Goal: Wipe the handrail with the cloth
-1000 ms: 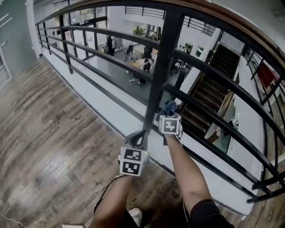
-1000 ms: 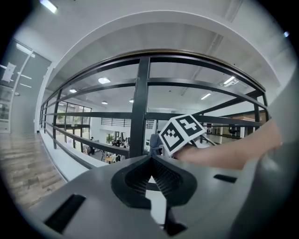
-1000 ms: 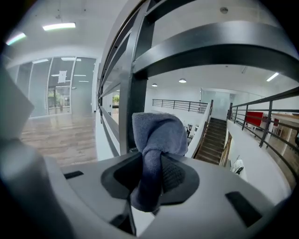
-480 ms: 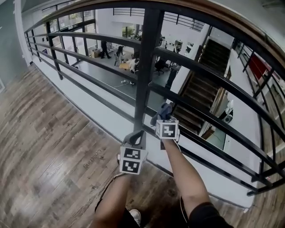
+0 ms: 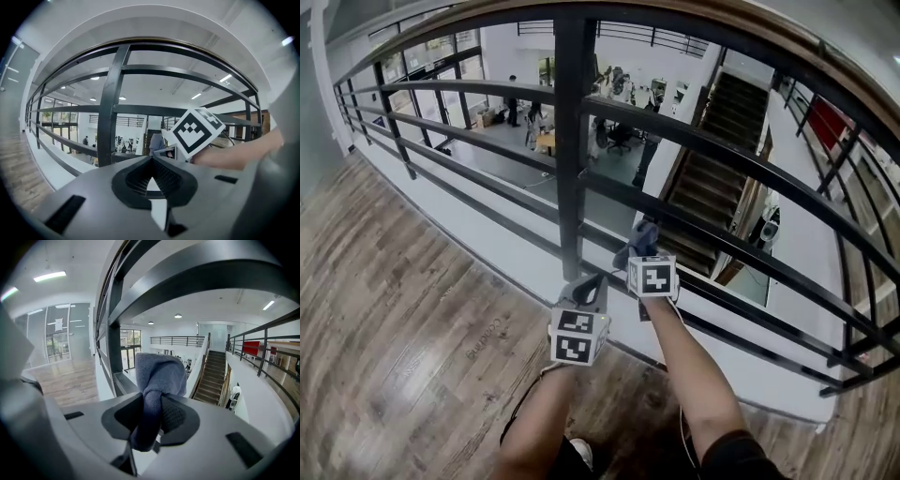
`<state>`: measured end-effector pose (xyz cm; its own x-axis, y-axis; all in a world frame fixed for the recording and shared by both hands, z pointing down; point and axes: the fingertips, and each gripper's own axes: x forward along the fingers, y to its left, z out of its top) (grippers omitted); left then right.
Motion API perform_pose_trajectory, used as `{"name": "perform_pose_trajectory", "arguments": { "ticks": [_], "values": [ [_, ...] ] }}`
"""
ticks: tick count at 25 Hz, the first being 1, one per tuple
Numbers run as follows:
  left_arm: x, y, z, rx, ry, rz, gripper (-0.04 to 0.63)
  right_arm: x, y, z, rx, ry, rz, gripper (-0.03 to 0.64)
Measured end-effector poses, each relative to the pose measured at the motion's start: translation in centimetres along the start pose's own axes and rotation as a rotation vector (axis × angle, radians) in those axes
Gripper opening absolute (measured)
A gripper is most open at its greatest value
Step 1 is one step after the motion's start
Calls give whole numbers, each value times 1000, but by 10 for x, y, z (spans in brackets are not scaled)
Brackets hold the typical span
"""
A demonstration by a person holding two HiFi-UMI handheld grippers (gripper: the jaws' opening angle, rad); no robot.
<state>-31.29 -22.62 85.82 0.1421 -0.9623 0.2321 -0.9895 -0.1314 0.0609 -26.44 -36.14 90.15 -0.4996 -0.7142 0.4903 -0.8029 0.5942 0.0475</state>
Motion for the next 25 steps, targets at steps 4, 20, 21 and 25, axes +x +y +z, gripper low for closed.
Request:
{"name": "perform_pose_trajectory", "arguments": {
  "ticks": [4, 20, 21, 25],
  "values": [
    [12, -15, 1, 10, 7, -13, -2, -10, -13, -6, 27, 14, -8, 100],
    [36, -112, 6, -45, 56, -160, -2, -104, -114, -49, 96, -6, -55, 100],
    [38, -119, 4, -39, 58, -164, -2, -110, -121, -53, 94, -8, -61, 100],
    [45, -156, 3, -24, 65, -190, -2, -137, -152, -71, 103, -19, -84, 100]
  ]
}}
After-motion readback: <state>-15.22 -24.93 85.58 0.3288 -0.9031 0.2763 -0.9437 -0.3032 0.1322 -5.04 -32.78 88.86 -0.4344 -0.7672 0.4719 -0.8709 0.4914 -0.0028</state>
